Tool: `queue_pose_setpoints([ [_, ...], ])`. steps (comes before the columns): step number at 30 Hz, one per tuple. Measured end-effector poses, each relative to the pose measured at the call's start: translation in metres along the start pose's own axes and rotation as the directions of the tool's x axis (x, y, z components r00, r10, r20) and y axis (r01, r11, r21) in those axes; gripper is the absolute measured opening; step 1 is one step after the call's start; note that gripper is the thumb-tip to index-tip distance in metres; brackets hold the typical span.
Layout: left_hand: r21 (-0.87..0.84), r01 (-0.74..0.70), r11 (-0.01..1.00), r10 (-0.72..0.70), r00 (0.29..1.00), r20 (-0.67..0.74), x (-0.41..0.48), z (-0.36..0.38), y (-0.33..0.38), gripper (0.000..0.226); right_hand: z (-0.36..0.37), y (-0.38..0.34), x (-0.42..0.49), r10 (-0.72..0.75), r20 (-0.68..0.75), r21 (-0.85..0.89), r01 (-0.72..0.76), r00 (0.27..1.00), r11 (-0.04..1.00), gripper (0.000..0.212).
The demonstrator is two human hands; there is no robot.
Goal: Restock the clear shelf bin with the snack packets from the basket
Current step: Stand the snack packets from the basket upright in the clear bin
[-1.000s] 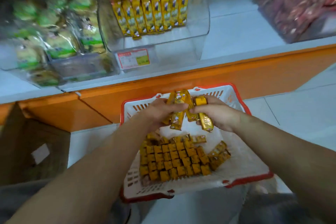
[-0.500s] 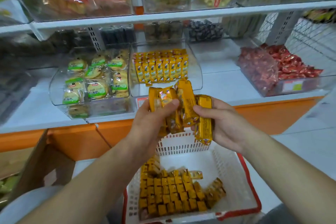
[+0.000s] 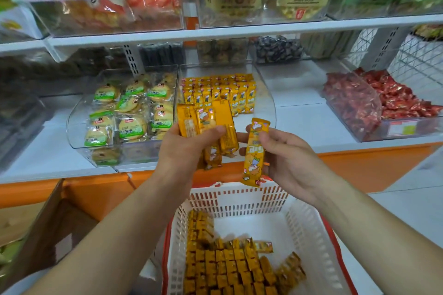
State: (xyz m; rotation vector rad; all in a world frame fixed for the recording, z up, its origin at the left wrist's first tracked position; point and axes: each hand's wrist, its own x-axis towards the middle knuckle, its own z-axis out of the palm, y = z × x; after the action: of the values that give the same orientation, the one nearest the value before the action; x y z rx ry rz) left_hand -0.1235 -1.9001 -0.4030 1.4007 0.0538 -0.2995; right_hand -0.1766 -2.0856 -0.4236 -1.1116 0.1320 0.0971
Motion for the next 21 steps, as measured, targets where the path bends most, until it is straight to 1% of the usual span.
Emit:
queue_pose_setpoints([
  [2,-0.009,0.015,1.0,-0.015,1.0,0.0,0.0,-0.004,0.001,0.06,0.0,0.0,0.001,0.023,0.026,0.022,-0.023,0.999,0.999,0.041],
  [5,-0.015,0.008,1.0,-0.008,1.0,0.0,0.001,-0.009,0.002,0.049,0.002,0.001,0.001,0.03,0.052,0.036,-0.032,0.998,0.999,0.04],
  [7,-0.016,-0.006,1.0,0.006,1.0,-0.006,0.001,-0.011,0.004,0.054,0.005,0.001,0.0,0.024,0.054,0.037,-0.026,0.998,0.999,0.041],
  [9,-0.006,-0.006,1.0,0.006,1.0,-0.021,0.003,-0.012,0.007,0.062,0.007,0.0,-0.001,0.015,0.043,0.053,-0.017,0.999,0.998,0.043],
  [10,-0.007,-0.003,1.0,0.003,1.0,-0.028,0.004,-0.015,0.01,0.062,0.009,-0.001,-0.002,0.009,0.032,0.062,-0.011,0.999,0.998,0.043],
  [13,-0.039,-0.012,0.999,0.01,0.998,-0.066,0.013,-0.03,0.019,0.05,0.011,-0.001,-0.005,0.025,-0.043,0.041,-0.023,0.999,0.999,0.038],
  [15,-0.064,-0.029,0.998,0.021,0.992,-0.125,0.02,-0.046,0.025,0.041,0.014,0.0,-0.005,0.101,-0.14,-0.02,-0.104,0.985,0.994,0.025],
  [17,-0.079,-0.049,0.996,0.034,0.982,-0.184,0.027,-0.063,0.029,0.036,0.014,0.003,0.002,0.148,-0.238,-0.149,-0.187,0.96,0.971,0.022],
  [18,-0.086,-0.056,0.995,0.037,0.977,-0.208,0.03,-0.07,0.031,0.035,0.015,0.003,0.009,0.15,-0.262,-0.221,-0.211,0.953,0.952,0.022],
  [19,-0.097,-0.059,0.994,0.035,0.973,-0.227,0.032,-0.077,0.032,0.037,0.018,0.001,0.018,0.146,-0.26,-0.285,-0.22,0.954,0.933,0.02],
  [21,-0.118,-0.06,0.991,0.028,0.966,-0.258,0.036,-0.088,0.034,0.042,0.024,-0.006,0.038,0.132,-0.201,-0.386,-0.203,0.971,0.9,0.017],
])
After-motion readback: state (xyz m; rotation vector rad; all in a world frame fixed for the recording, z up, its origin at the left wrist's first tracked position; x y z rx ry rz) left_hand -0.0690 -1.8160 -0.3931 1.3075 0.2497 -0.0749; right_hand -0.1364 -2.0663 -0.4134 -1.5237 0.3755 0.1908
